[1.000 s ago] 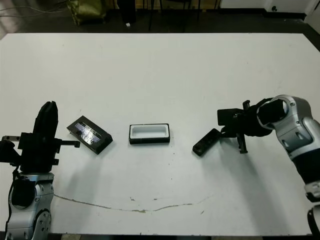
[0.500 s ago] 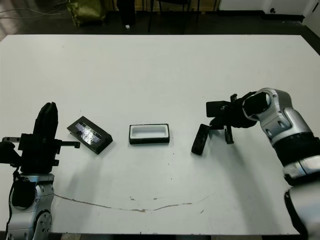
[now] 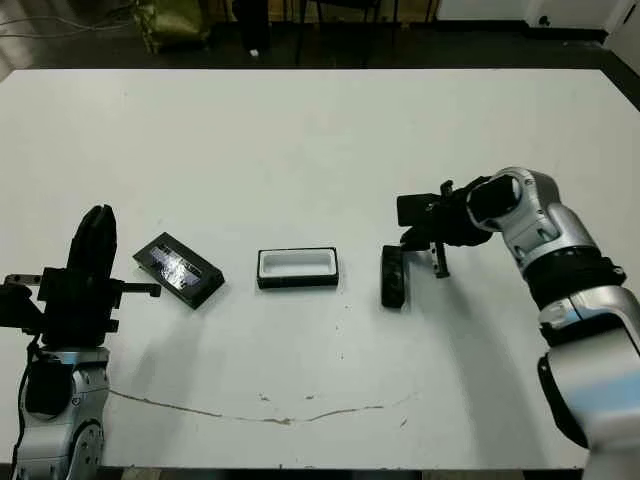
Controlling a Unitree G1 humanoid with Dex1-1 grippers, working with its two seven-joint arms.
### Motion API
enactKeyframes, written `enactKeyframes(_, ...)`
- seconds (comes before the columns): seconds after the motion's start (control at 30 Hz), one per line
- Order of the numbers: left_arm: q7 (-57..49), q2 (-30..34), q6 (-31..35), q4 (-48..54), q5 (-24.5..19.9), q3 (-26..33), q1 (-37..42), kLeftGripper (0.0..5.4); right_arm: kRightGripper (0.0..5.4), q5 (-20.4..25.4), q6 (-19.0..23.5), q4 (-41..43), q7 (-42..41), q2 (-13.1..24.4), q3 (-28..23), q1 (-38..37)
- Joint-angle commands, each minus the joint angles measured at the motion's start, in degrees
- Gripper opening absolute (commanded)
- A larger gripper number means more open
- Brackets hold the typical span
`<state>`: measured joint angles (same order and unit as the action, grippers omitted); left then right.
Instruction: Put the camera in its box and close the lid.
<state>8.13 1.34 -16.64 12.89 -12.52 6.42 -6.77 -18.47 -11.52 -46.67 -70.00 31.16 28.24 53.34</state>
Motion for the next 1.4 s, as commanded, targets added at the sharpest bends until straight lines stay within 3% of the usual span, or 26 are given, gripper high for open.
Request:
enactKeyframes(0.03,-0.26,-0.25,0.63,-0.56,-0.06,-0.04,-0.93,0.03,0.0,-2.0,1.47,-1.97,-1.58,-2.42,2.82,-4.42)
enactKeyframes(0.17,-0.49,-0.36,1.22,-0.15,-0.06,-0.13,-1.07,0.03,0.0,-0.45,2.21,-2.37,-2.75,-3.23,2.0,-4.13)
enactKeyframes(0.43,-0.51,-0.46,1.11,-0.23,-0.18,-0.16,-1.12,0.03,0.0,0.24,-1.54,-1.21,-3.93,-3.91,2.32,-3.34)
enactKeyframes(1.07,-0.71,-0.9,0.4,-0.79,0.54,-0.08,-1.02,0.03,0.0,1.53,-2.37,0.03,-3.87,-4.08,1.23,-3.57)
enactKeyframes(1.2,-0.33,-0.89,0.41,-0.8,-0.03,-0.06,-1.1,0.03,0.0,0.74,-2.56,0.45,10.17,-3.3,-2.74,-6.85)
enactKeyframes(1.4,-0.53,-1.0,0.6,-0.64,0.02,-0.22,-1.15,0.03,0.0,2.72,0.62,2.45,29.48,-3.24,-11.22,-11.77)
